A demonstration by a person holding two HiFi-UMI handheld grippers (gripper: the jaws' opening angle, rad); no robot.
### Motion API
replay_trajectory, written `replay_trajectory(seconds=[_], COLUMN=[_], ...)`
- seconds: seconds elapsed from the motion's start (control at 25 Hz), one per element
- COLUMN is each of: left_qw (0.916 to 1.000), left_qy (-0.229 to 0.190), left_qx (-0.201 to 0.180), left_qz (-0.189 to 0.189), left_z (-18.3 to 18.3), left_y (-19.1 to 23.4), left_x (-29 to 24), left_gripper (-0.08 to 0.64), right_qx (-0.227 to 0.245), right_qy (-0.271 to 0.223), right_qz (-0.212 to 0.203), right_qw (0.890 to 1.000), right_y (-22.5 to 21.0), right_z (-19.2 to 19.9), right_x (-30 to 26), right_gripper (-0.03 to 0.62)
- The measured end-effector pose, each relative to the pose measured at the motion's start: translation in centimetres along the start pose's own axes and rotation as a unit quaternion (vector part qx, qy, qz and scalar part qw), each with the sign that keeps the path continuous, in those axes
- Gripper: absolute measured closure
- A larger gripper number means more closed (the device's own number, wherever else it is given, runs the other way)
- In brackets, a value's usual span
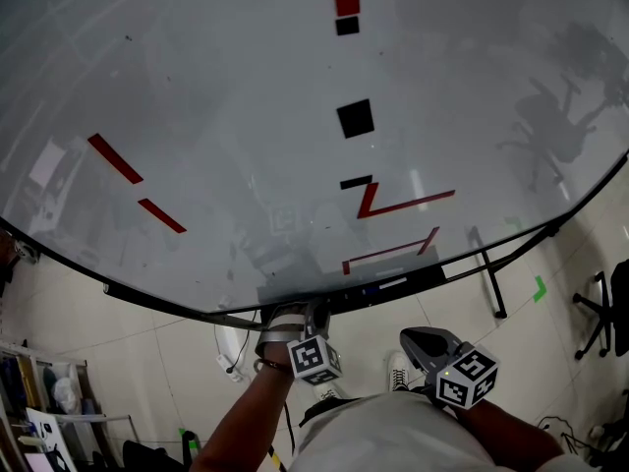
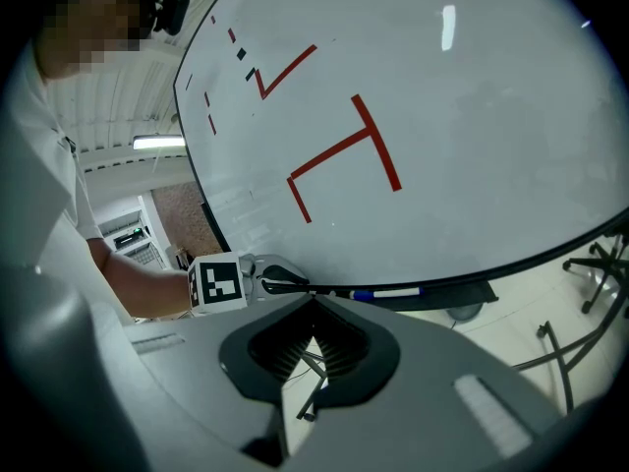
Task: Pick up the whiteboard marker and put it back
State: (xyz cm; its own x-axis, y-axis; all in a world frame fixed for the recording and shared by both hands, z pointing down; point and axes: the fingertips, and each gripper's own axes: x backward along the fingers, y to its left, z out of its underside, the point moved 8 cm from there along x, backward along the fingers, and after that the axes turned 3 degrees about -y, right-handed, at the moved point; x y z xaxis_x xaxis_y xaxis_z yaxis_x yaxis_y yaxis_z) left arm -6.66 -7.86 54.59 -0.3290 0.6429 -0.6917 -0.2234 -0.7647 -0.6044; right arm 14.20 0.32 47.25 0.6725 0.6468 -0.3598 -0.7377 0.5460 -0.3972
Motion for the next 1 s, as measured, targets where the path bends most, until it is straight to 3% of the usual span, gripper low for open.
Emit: replay_trajectory(seconds=[0.36, 0.52, 0.6, 0.72, 0.92, 1.0], left_qw=[0.9981, 0.9975, 0.9957, 0.9838, 0.9691, 0.9563], left_qy=[-0.013, -0.016, -0.022, -0.044, -0.063, -0.079], left_qx=[0.058, 0.065, 0.090, 0.174, 0.238, 0.282], left_qz=[-0.013, -0.021, -0.012, 0.007, 0.000, 0.009], left_z=[0.0, -0.1, -0.2, -0.3, -0.2, -0.2], left_y=[0.7, 0.7, 0.7, 0.9, 1.1, 1.0], left_x=[1.7, 2.7, 3.2, 4.2, 5.6, 6.1], left_gripper=[0.502, 0.504, 0.544, 0.545, 0.545, 0.545], right_qx=[-0.001, 0.002, 0.002, 0.004, 0.008, 0.009], right_qy=[0.002, 0.004, 0.005, 0.006, 0.008, 0.009], right_qz=[-0.010, -0.019, -0.023, -0.028, -0.034, -0.035], right_qw=[1.000, 1.000, 1.000, 1.000, 0.999, 0.999], right_y=[0.4, 0.7, 1.0, 1.2, 1.5, 1.5], right_z=[0.2, 0.2, 0.2, 0.2, 0.2, 0.2], right_x=[-0.6, -1.1, -1.3, -1.5, -1.7, -1.7], right_gripper=[0.591, 0.591, 0.591, 0.591, 0.591, 0.591])
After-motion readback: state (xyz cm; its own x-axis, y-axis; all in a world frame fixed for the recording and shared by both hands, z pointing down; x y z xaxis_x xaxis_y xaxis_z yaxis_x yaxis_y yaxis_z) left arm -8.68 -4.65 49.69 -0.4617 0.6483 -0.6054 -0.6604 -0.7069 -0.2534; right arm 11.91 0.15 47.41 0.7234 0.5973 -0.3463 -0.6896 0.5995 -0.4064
